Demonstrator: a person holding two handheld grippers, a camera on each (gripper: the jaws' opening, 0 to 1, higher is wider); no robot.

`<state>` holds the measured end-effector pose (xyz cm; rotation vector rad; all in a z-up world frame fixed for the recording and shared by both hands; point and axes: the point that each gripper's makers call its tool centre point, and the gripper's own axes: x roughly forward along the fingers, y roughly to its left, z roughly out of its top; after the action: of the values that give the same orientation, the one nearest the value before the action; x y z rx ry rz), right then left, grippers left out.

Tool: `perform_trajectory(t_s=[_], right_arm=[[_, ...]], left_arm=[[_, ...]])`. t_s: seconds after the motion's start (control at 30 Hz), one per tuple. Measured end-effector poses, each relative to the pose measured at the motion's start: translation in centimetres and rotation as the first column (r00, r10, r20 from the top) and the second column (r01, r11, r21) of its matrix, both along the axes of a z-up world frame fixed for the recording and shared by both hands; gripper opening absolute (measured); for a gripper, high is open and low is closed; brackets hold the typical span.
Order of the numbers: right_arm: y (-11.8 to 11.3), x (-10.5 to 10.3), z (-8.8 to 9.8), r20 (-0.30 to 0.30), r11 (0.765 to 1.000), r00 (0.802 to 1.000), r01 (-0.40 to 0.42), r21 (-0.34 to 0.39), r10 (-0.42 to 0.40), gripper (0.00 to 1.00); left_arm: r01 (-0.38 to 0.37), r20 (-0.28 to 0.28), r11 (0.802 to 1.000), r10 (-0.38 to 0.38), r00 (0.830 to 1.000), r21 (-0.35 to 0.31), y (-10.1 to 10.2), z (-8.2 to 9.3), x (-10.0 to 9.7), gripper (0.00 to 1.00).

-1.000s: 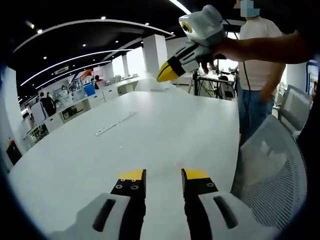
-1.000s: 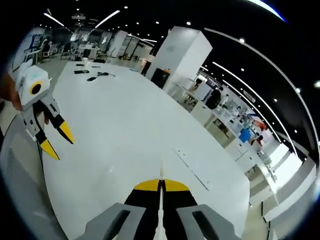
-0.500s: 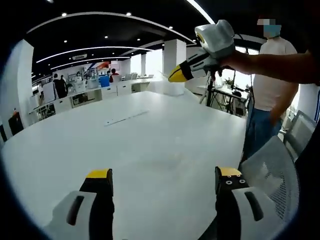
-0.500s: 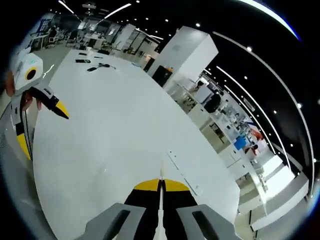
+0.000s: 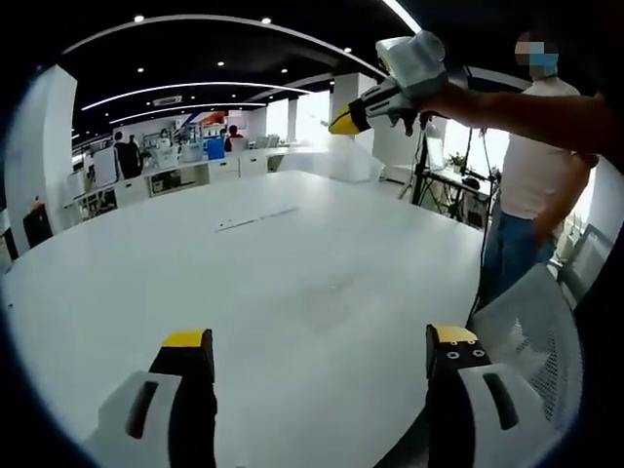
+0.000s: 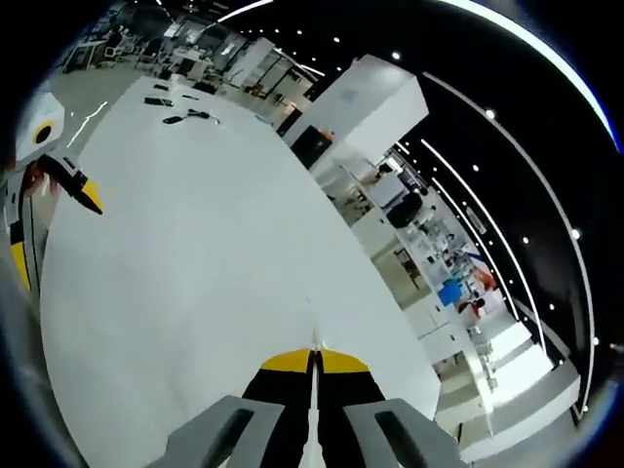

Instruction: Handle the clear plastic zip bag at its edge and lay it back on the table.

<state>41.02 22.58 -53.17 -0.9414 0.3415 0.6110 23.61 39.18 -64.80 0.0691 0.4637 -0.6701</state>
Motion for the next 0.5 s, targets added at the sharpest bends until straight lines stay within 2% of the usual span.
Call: perform_trajectory(t_s=[0.17,0.27,0.5], right_arm=[[2.0,-1.3,-1.7,-0.039,0.999,0.998,-0.054,-0.003,0.054,0.0],[3.7,-3.6,-3.1,-0.092,0.994,0.99,-0.105,-0.013,0.103,0.0],[6.3,-6.9,-6.6,-0.184,0.984,0.968,-0.176,-0.004,0.172,0.0]], left_arm=[[-0.006,0.004,1.0,0.006,1.0,0.0,0.1,0.2,-0.1,0.87],[-0.006,0.002,1.0,0.006,1.0,0.0,0.1,0.1,-0.1,0.86],[-0.003,-0.001,1.0,0.003,1.0,0.008,0.3,-0.1,-0.2,0.85]])
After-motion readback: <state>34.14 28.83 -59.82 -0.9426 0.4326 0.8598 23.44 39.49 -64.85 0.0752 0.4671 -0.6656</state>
